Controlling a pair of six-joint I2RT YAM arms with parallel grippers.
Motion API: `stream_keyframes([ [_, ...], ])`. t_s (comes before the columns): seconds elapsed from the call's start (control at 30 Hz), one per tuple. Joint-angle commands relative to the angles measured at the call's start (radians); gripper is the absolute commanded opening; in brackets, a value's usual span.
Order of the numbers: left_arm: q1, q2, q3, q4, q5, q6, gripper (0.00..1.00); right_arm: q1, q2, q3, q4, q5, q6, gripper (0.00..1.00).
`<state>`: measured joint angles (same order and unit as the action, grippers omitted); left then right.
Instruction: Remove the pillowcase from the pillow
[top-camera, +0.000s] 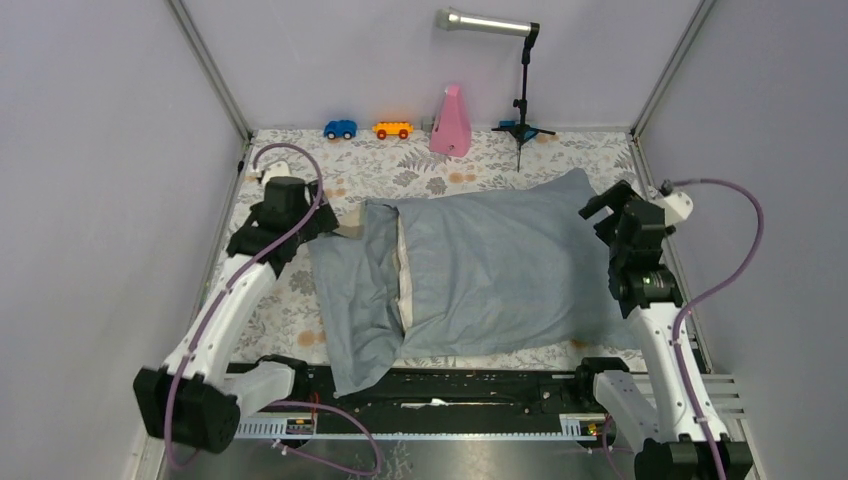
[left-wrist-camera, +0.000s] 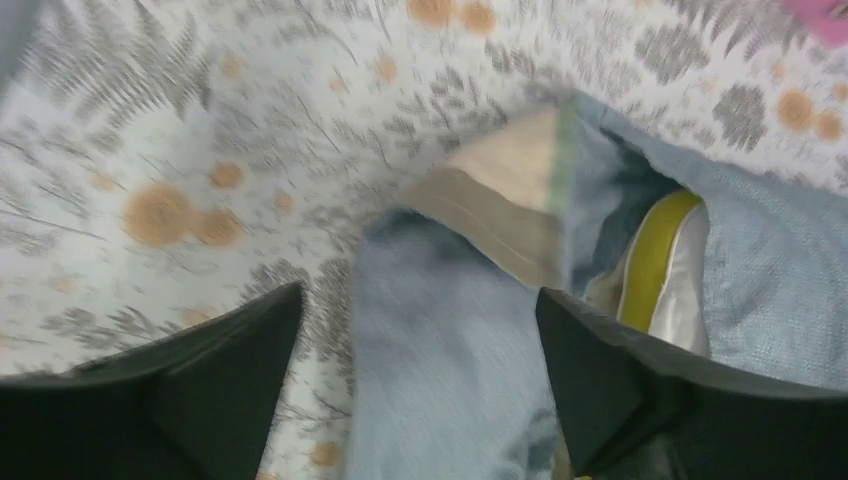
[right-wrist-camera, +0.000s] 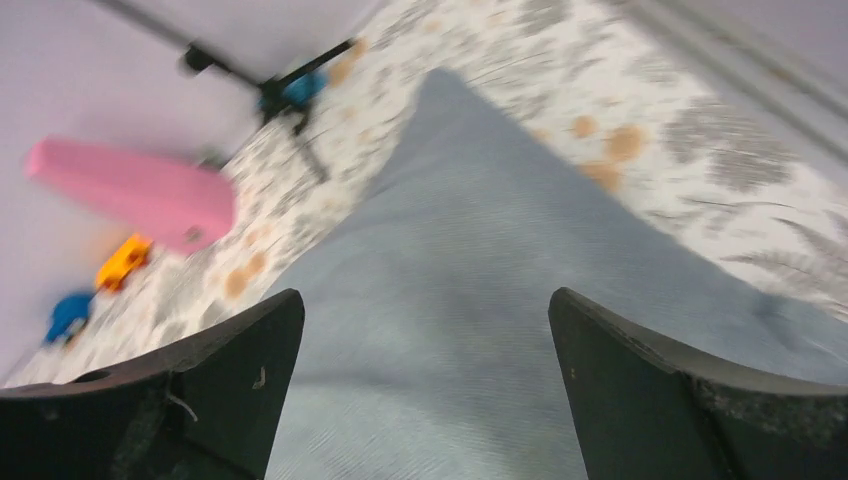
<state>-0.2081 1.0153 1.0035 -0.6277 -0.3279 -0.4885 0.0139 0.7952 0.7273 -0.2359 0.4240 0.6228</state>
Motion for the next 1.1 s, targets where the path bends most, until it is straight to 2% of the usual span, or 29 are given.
stream_keyframes([
  [0.0, 0.006, 0.053, 0.033, -0.006, 0.017, -0.044, 0.99, 0.003, 0.095, 0.092, 0.037, -0.422, -0.119, 1.00],
  [0.07, 0.006, -0.012, 0.022, 0.011, -0.020, -0.034, 0.99, 0.003, 0.110, 0.086, 0.051, -0.527, -0.120, 1.00],
  [0.13, 0.006, -0.089, -0.004, 0.052, 0.050, 0.000, 0.99, 0.006, 0.116, 0.074, 0.066, -0.593, -0.128, 1.00],
  [0.27, 0.006, -0.172, -0.092, 0.169, 0.423, 0.034, 0.97, 0.040, 0.147, 0.069, 0.080, -0.657, -0.142, 1.00],
  [0.37, 0.006, -0.186, -0.160, 0.237, 0.574, -0.026, 0.99, 0.114, 0.174, 0.064, 0.099, -0.636, -0.140, 1.00],
  [0.5, 0.005, -0.203, -0.275, 0.337, 0.650, -0.141, 0.99, 0.267, 0.248, 0.092, 0.104, -0.538, -0.141, 1.00],
  [0.63, 0.004, -0.207, -0.403, 0.465, 0.688, -0.224, 0.97, 0.359, 0.356, 0.125, 0.134, -0.519, -0.085, 1.00],
  [0.83, -0.003, -0.139, -0.546, 0.714, 0.763, -0.332, 0.96, 0.597, 0.494, 0.248, 0.049, -0.287, -0.158, 1.00],
  [1.0, -0.027, -0.107, -0.626, 0.841, 0.774, -0.336, 0.96, 0.626, 0.533, 0.283, -0.048, -0.173, -0.169, 1.00],
  [1.07, -0.056, -0.087, -0.628, 0.837, 0.756, -0.299, 0.97, 0.623, 0.519, 0.292, -0.082, -0.201, -0.161, 1.00],
])
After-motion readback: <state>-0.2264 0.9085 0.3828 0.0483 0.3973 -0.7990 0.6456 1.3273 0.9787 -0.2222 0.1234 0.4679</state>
